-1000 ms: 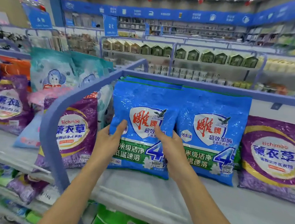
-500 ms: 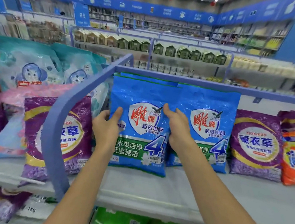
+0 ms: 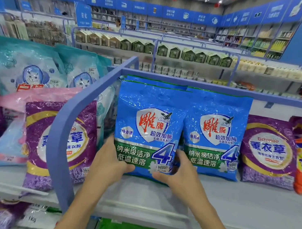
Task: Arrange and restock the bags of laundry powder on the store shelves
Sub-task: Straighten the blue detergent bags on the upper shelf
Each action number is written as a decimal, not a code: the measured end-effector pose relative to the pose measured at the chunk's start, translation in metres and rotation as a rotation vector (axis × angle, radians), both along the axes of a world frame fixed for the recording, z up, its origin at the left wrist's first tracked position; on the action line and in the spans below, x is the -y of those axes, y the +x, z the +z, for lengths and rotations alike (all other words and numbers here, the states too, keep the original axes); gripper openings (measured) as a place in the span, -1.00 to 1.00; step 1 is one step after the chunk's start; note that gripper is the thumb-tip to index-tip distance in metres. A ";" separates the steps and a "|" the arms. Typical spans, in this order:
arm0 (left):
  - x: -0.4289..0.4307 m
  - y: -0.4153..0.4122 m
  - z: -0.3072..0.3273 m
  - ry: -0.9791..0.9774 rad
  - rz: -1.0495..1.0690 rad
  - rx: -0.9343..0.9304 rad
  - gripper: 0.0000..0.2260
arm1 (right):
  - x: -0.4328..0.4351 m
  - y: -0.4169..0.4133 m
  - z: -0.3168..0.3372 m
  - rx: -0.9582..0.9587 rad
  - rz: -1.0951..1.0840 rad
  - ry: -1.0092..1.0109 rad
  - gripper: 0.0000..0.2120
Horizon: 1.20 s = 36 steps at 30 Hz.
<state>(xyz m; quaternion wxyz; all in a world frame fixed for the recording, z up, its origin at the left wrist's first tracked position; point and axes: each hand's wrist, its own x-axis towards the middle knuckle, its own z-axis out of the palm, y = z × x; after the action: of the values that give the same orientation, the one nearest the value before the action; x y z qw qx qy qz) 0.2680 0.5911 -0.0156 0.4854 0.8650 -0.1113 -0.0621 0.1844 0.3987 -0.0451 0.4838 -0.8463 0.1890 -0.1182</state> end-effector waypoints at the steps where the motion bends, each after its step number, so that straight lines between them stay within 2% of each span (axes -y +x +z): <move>1: 0.001 0.001 -0.001 0.019 0.029 0.027 -0.34 | -0.002 0.002 0.001 0.007 -0.018 -0.021 -0.37; 5: 0.002 0.007 -0.007 -0.024 0.037 0.066 -0.36 | -0.006 0.007 -0.005 0.069 -0.063 -0.028 -0.47; 10: -0.002 0.008 -0.020 -0.059 -0.017 0.139 -0.36 | -0.015 0.005 -0.005 0.071 -0.085 -0.105 -0.50; 14: -0.002 0.009 -0.030 0.041 -0.055 0.154 -0.36 | -0.023 -0.002 -0.004 0.099 -0.115 -0.236 -0.50; 19: -0.003 -0.011 -0.034 0.231 -0.048 0.243 -0.18 | -0.032 -0.009 -0.007 0.097 -0.115 -0.332 -0.56; 23: -0.018 -0.027 -0.035 0.332 -0.087 0.315 -0.37 | -0.037 -0.027 0.004 0.076 -0.049 -0.346 -0.56; 25: -0.026 -0.040 -0.032 0.367 -0.121 0.358 -0.47 | -0.040 -0.045 0.008 0.042 -0.023 -0.388 -0.48; 28: -0.042 -0.078 -0.027 0.389 -0.169 0.386 -0.45 | -0.049 -0.084 0.010 0.016 -0.032 -0.452 -0.39; 32: -0.069 -0.130 -0.037 0.409 -0.174 0.457 -0.47 | -0.067 -0.137 -0.002 0.070 0.049 -0.471 -0.45; 36: -0.100 -0.174 -0.054 0.451 -0.127 0.447 -0.49 | -0.092 -0.174 -0.018 0.136 0.131 -0.434 -0.49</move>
<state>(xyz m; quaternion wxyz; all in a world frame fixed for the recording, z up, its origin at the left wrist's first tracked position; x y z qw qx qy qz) 0.0943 0.6911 -0.0695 0.2403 0.9343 -0.2522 0.0762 0.0103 0.4910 -0.0631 0.3087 -0.9311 0.0708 -0.1810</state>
